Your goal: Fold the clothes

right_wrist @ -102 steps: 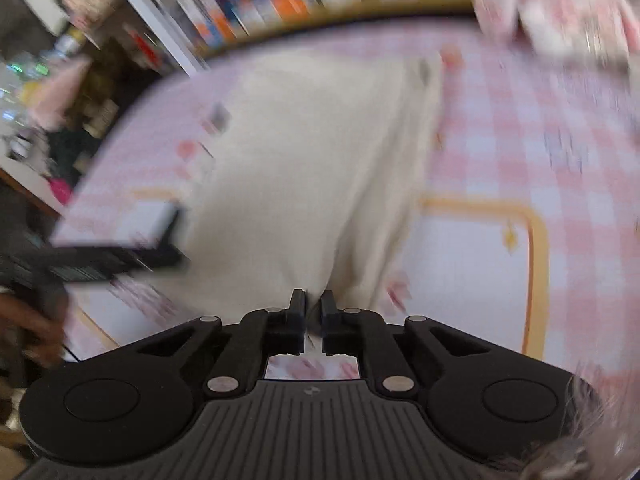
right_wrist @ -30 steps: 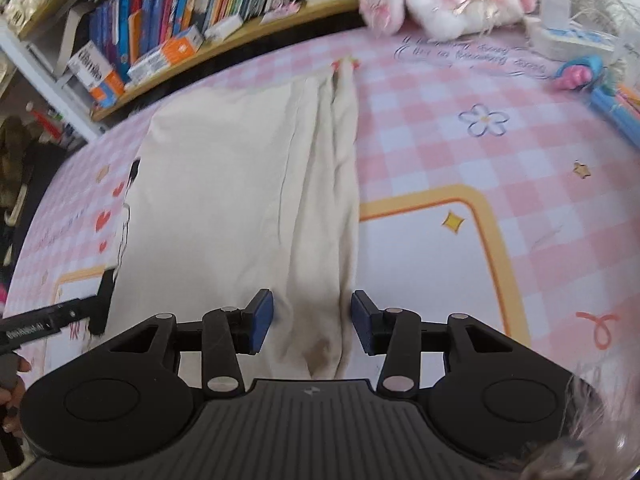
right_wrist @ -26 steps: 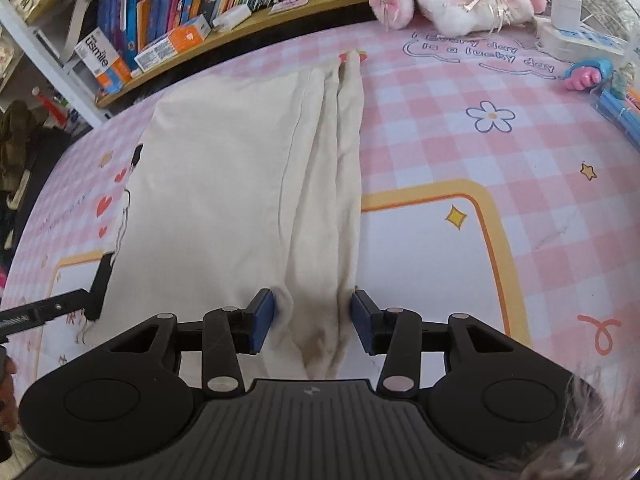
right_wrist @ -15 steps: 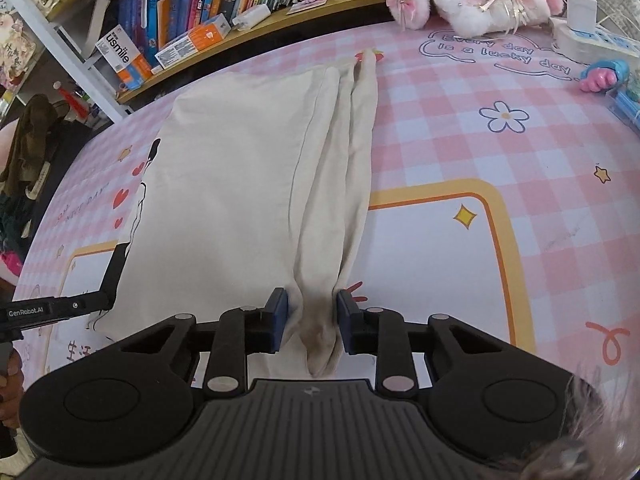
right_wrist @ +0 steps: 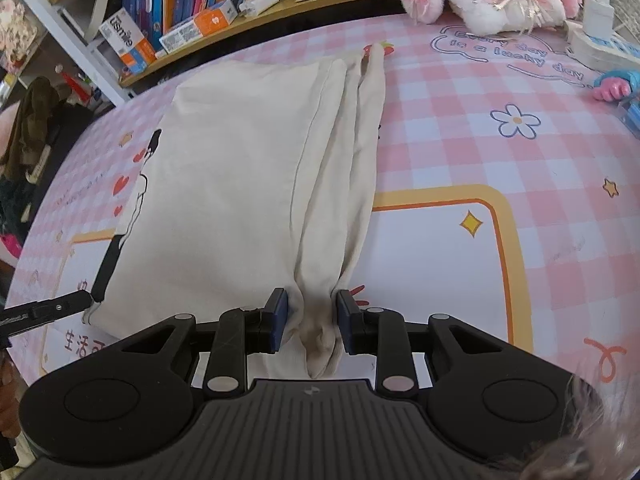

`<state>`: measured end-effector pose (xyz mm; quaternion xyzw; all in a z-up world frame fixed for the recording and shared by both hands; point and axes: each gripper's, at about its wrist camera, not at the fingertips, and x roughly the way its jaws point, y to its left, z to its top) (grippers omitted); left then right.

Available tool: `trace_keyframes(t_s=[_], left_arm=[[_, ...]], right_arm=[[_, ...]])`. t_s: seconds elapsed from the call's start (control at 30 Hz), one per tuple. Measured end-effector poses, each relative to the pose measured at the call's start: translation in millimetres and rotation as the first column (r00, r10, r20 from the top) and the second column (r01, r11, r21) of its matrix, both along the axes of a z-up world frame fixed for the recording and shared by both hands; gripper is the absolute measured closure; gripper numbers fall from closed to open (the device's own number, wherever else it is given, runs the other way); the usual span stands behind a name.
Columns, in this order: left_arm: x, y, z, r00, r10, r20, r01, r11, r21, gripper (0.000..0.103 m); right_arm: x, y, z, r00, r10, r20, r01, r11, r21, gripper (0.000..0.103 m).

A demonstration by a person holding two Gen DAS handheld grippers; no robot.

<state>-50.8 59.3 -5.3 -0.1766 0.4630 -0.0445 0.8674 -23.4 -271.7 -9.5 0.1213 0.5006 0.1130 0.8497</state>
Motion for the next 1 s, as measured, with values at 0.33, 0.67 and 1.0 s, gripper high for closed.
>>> trace_keyframes(t_s=[0.33,0.67,1.0], left_arm=[[-2,-20,-7,0.999,-0.037,0.027,0.037,0.999,-0.002,0.057],[-14,-16,20,0.991,-0.034,0.129,0.038,0.999,-0.028,0.096],[-26,-32,34,0.973,-0.195,0.124,0.138,0.920,0.367,0.069]], right_arm=[[5,8,2,1.000,0.023,-0.014,-0.024,0.998,-0.050,0.077],[0,3,6,1.000,-0.018,0.007,0.018,1.000,0.016,0.089],[-20,-32,3,0.990,-0.095,-0.102,0.112,0.978,0.178,0.062]])
